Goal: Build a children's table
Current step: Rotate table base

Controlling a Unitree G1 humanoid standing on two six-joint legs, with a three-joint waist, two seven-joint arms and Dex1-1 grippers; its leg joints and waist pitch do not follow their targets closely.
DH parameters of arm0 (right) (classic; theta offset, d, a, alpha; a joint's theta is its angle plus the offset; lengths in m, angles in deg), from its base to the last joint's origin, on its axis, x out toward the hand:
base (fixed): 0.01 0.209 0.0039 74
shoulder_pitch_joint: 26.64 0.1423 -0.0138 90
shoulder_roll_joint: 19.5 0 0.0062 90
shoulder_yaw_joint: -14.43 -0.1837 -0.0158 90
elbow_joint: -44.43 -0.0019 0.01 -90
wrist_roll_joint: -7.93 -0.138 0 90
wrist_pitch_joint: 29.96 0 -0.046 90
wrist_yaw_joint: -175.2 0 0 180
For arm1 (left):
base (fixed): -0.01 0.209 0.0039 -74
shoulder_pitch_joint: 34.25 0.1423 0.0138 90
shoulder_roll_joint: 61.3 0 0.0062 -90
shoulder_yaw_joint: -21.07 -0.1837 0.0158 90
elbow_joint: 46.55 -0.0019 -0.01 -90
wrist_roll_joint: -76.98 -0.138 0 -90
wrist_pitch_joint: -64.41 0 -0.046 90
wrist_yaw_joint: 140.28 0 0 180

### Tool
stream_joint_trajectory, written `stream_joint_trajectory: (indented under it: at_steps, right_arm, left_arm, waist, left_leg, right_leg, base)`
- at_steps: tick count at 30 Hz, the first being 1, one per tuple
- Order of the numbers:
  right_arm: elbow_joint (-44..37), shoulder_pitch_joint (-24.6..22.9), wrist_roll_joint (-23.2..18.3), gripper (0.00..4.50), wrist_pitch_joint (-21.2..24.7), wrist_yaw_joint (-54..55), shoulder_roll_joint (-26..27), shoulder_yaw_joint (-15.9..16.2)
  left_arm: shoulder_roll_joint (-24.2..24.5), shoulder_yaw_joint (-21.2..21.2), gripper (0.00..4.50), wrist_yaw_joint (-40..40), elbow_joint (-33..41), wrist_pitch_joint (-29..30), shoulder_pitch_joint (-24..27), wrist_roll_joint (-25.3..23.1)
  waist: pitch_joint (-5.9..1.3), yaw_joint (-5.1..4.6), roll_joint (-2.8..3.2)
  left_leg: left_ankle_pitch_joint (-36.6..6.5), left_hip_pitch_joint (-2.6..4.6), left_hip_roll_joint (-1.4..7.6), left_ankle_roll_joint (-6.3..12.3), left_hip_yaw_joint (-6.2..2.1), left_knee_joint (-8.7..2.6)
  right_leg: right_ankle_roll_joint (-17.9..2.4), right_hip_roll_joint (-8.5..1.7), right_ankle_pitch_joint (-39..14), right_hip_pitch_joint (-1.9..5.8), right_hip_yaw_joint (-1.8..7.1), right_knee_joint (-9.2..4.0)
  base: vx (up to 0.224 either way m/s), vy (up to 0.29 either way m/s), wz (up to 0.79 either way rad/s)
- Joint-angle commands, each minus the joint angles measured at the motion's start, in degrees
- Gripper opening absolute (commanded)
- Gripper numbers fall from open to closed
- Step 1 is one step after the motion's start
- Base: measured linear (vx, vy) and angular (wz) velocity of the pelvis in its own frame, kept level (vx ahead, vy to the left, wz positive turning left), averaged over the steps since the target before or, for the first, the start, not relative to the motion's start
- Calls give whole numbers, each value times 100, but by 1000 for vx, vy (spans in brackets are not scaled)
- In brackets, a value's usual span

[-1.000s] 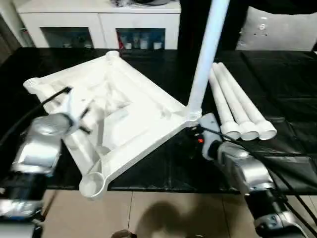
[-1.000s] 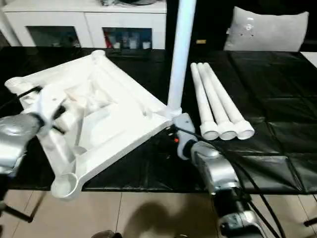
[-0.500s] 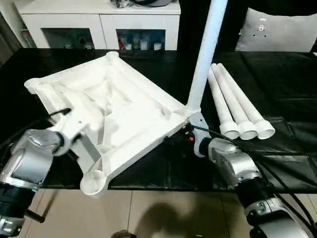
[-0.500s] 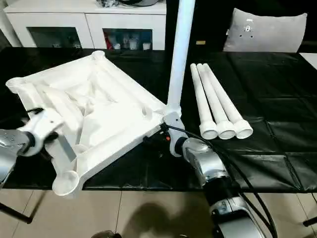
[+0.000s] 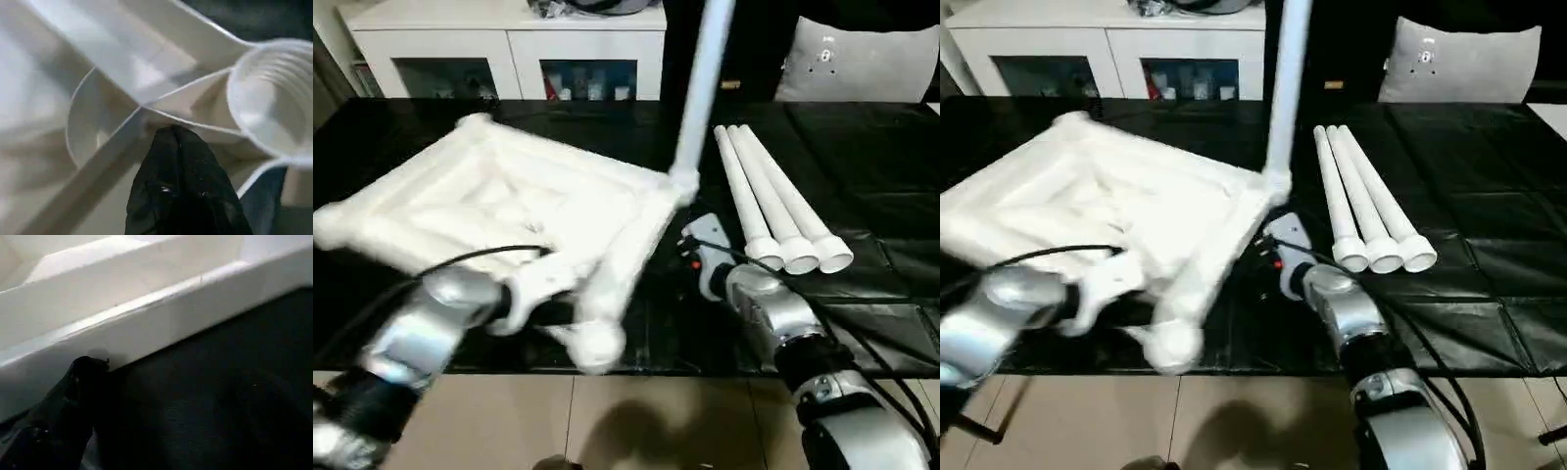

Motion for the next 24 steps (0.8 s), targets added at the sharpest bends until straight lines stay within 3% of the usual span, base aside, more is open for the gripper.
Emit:
stream_joint_trajectory:
  at_steps: [1,5,10,13,15,17,19,23,24]
  right_arm:
    - [0,117,17,450,-102,-26,112,69]
    - [-125,70,48,450,-166,257,53,-42]
    - [-302,136,43,450,-97,891,16,-385]
    - [-511,228,161,450,106,1491,-48,-595]
    - [-659,336,357,450,431,1920,-107,-635]
    - [-698,599,538,450,860,2154,-238,-603]
    - [-692,718,500,450,1062,2170,-261,-646]
    - [-375,1122,256,450,1430,2154,-351,-871]
    - [-246,1212,236,450,1451,2160,-386,-896]
  left_arm:
    - [-386,-198,5,-253,-244,-356,-222,-16]
    - [-1295,-30,5,-1669,-1298,-732,-776,-415]
    - [-1655,115,5,-2514,-1960,-1158,-1086,-602]
    - [-1722,200,5,-2466,-1836,-1265,-1033,-516]
    - [-1778,318,33,-2338,-1716,-1257,-957,-377]
    - [-1686,399,33,-2081,-1386,-1137,-782,-191]
    - [-1622,394,59,-2021,-1311,-1187,-731,-106]
    - [-1373,429,90,-1734,-885,-1134,-510,115]
    - [-1308,433,102,-1647,-766,-1087,-453,159]
  waist:
    - [-387,5,62]
    - [-399,16,68]
    - [-428,41,29]
    - [-431,50,35]
    - [-415,52,66]
    - [-417,49,55]
    - [-406,49,79]
    - [-425,30,37]
    - [-402,35,63]
  left_leg:
    - [-940,65,140,-79,-45,-368]
    - [-989,83,143,-59,-39,-343]
    - [-752,51,137,27,-58,-321]
    - [-667,61,144,54,-54,-313]
    - [-641,67,138,14,-49,-318]
    - [-710,75,143,-42,-47,-322]
    - [-832,76,137,-70,-39,-320]
    - [-824,67,142,-90,-54,-323]
    - [-820,74,142,-85,-28,-317]
  right_leg:
    - [-1278,-393,-196,319,227,-331]
    - [-1263,-390,-169,335,225,-347]
    - [-1237,-393,41,355,213,-330]
    - [-1259,-391,123,341,209,-323]
    - [-1264,-379,50,331,208,-323]
    - [-1274,-380,-51,333,206,-323]
    - [-1247,-379,-168,320,213,-331]
    - [-1242,-403,-125,350,217,-296]
    - [-1225,-372,-117,308,218,-325]
  base:
    - [0,0,0]
    - [0,0,0]
    - [0,0,0]
    - [0,0,0]
    - [0,0,0]
    - [0,0,0]
    - [0,0,0]
    - [0,0,0]
    - [0,0,0]
